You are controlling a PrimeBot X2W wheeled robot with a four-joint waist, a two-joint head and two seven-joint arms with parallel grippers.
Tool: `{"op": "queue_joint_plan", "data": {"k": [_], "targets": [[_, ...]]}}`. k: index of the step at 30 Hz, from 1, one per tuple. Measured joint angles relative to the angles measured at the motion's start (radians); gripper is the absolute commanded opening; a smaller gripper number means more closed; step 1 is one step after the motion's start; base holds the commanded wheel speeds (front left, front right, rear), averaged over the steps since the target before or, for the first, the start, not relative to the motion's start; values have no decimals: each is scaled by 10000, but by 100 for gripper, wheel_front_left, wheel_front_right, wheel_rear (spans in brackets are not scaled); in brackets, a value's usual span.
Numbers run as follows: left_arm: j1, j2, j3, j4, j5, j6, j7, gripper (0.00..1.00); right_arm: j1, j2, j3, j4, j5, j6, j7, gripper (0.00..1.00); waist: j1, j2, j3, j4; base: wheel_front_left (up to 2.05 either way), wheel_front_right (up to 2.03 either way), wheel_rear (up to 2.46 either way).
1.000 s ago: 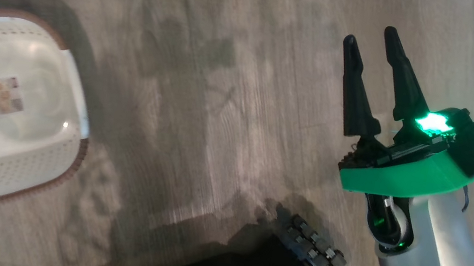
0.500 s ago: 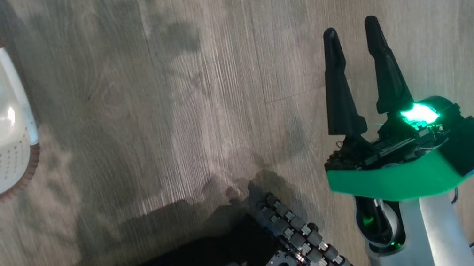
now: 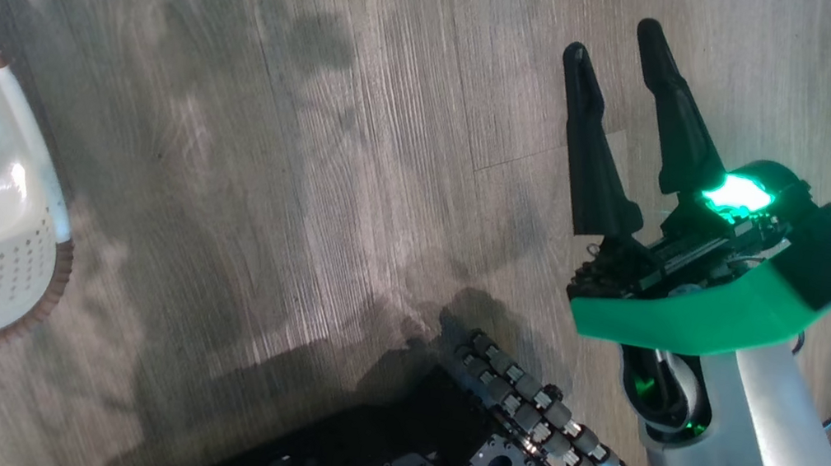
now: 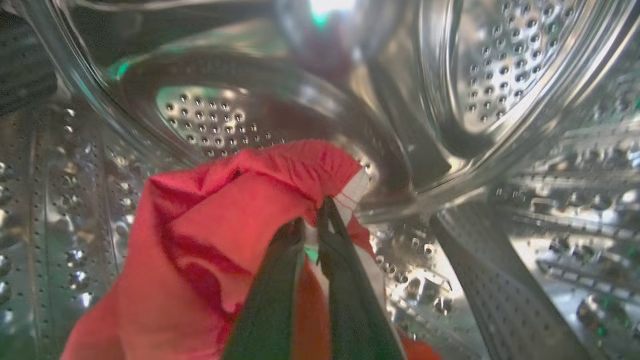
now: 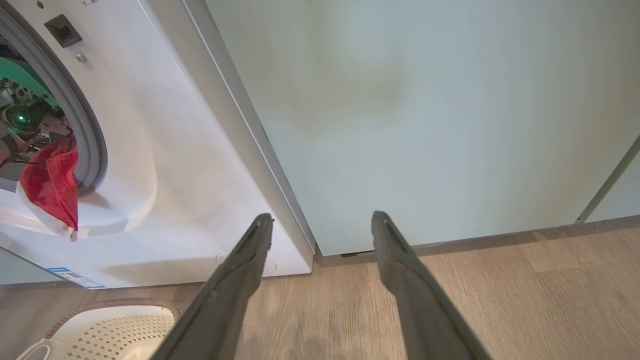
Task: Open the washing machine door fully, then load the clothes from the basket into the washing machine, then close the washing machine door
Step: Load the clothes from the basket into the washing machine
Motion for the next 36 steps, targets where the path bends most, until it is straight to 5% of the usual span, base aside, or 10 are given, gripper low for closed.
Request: {"op": "queue_joint_plan", "data": {"k": [7, 8, 9, 21, 36], "targets": [[309, -79, -359, 531, 27, -90, 485, 5, -209, 2, -19, 15, -48, 0, 0, 100, 0, 0, -138, 258, 0, 0, 0], [385, -102, -412, 569, 46, -86, 489, 86, -209, 2, -31, 38, -94, 0, 0, 100, 0, 0, -179, 305, 0, 0, 0], [479, -150, -416, 604, 36, -86, 487, 100, -209, 4, -46, 52, -136, 0, -2, 100, -1, 0, -222, 360, 0, 0, 0], [2398, -959, -704, -10, -330, -230, -391, 100, -210, 0, -453, 316, -692, 0, -2, 100, -1, 0, -1065, 1253, 0, 0, 0], [8289, -1549, -349, -5371, -771, 1126, -1778, 100, -95, -19, -888, 930, -1237, 0, -2, 100, -1, 0, -2254, 2547, 0, 0, 0]]}}
